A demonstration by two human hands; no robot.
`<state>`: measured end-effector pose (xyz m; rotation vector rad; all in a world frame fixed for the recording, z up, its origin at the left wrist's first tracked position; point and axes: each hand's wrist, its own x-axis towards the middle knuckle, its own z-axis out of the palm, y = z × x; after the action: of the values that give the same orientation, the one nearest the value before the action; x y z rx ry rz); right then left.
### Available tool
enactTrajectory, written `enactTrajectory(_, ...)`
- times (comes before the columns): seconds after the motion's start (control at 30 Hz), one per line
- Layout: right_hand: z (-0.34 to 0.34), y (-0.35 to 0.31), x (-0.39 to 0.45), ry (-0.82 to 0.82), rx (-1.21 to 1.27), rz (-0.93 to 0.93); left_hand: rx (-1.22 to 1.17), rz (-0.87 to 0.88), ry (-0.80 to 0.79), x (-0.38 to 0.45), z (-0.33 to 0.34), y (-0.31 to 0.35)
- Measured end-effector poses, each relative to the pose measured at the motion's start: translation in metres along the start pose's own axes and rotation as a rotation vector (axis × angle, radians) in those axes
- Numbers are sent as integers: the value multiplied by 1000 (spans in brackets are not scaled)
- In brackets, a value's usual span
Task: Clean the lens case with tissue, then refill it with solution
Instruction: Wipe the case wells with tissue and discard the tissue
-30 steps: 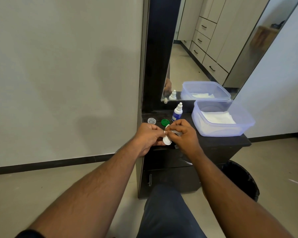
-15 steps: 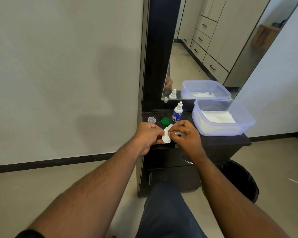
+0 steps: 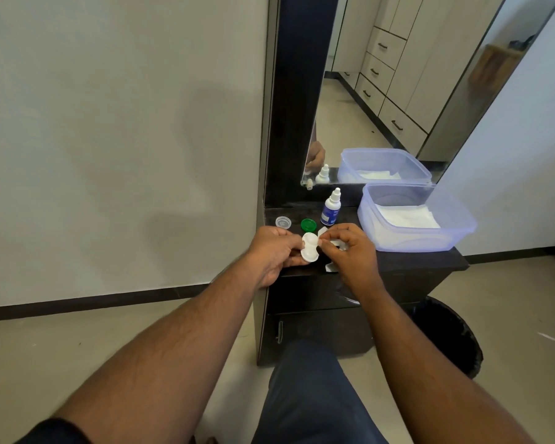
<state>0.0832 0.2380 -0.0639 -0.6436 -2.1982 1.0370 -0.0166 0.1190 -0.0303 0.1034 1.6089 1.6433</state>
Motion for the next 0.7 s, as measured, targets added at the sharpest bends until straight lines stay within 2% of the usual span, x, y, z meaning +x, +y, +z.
enactTrajectory(0.1,1,-1,-1,9,7,15,-11,-4,5,0,0,1)
enactTrajectory(0.27,-2,1,0,-88,19,-19,14,9,40,1,2,-2)
enactTrajectory(0.37,0,-1,1,-84,10,-18,3,1,17,2,1,-1)
enactTrajectory(0.47,2,-5,0,-154,-15,-50,-8,-11,-11,0,-1,1)
enactTrajectory(0.7,-4,-12,-1,-233,-17,44,-61,-23,-25,-2,-1,4)
